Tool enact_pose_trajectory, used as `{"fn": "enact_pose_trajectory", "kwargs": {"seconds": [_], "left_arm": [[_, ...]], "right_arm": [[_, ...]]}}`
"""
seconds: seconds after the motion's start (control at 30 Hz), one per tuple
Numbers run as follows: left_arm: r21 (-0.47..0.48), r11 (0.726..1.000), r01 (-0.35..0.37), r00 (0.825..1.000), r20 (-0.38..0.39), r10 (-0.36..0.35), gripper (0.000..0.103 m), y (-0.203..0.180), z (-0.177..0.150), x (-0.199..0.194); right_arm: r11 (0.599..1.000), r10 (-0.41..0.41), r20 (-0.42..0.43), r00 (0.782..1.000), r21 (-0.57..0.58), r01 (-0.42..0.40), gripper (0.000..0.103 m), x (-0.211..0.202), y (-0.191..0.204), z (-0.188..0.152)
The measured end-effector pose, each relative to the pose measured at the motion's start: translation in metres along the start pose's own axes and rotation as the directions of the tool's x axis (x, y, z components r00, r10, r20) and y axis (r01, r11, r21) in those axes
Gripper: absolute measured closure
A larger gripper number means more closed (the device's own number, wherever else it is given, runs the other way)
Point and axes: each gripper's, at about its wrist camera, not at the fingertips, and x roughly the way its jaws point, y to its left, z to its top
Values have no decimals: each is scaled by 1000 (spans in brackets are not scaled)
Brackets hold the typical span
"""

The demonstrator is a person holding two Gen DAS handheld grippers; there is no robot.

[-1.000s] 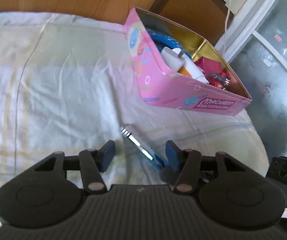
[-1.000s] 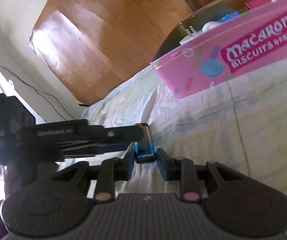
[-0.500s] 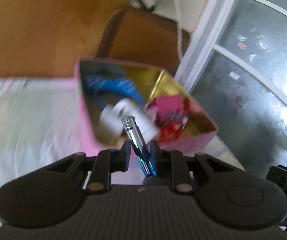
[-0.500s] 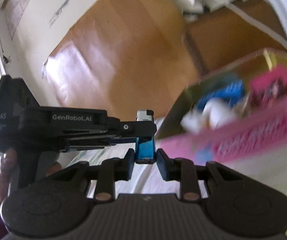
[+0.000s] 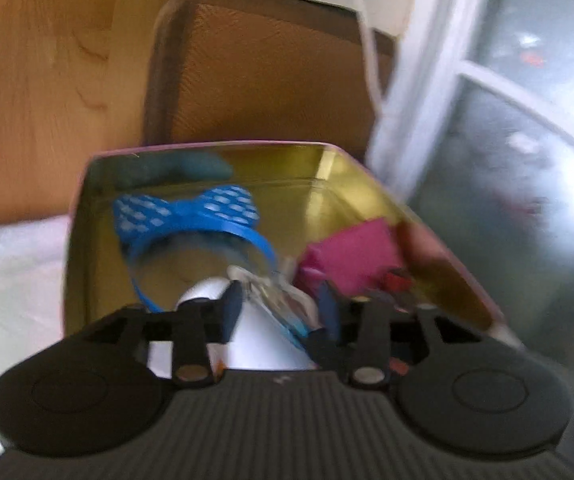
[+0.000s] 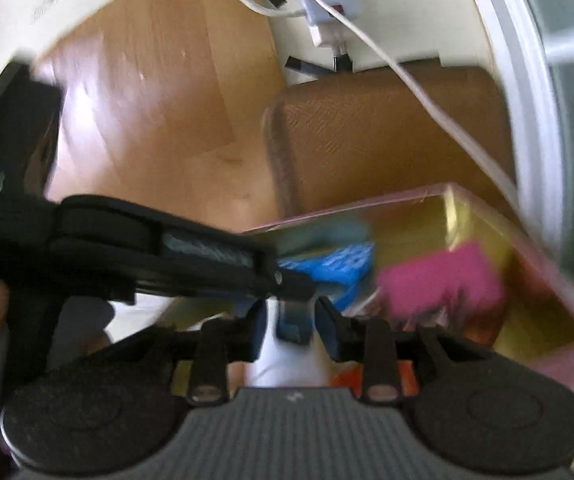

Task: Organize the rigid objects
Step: 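Lower the lighter into the pink tin with the left gripper and release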

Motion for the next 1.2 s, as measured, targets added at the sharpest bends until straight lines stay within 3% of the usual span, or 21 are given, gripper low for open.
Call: {"fn": "enact_pose_trajectory", "kwargs": {"seconds": [0.2, 0.57, 0.83, 1.0, 1.13, 1.2], "left_arm": [[7, 998, -56, 998, 18, 56, 52, 5, -2, -18], [115, 973, -199, 980, 50, 195, 50, -2, -38, -68], [136, 957, -255, 965, 92, 245, 47, -1, -67, -111], [130, 950, -284, 956, 111, 271, 38, 3, -84, -131], [121, 945, -303, 949, 127, 288, 28, 8, -92, -145], [111, 945, -309, 947, 133, 294, 23, 12, -97, -152]], "right_arm": [[997, -14, 13, 1000, 78, 13, 70, 5, -13, -7], [984, -21, 127, 992, 180, -2, 66, -69, -16, -20], [974, 14, 137, 991, 221, -44, 66, -104, -2, -29], [973, 40, 122, 992, 223, -67, 66, -115, 13, -34], [975, 49, 115, 992, 212, -73, 55, -123, 28, -36], [978, 53, 117, 992, 196, -75, 55, -127, 36, -35]]}}
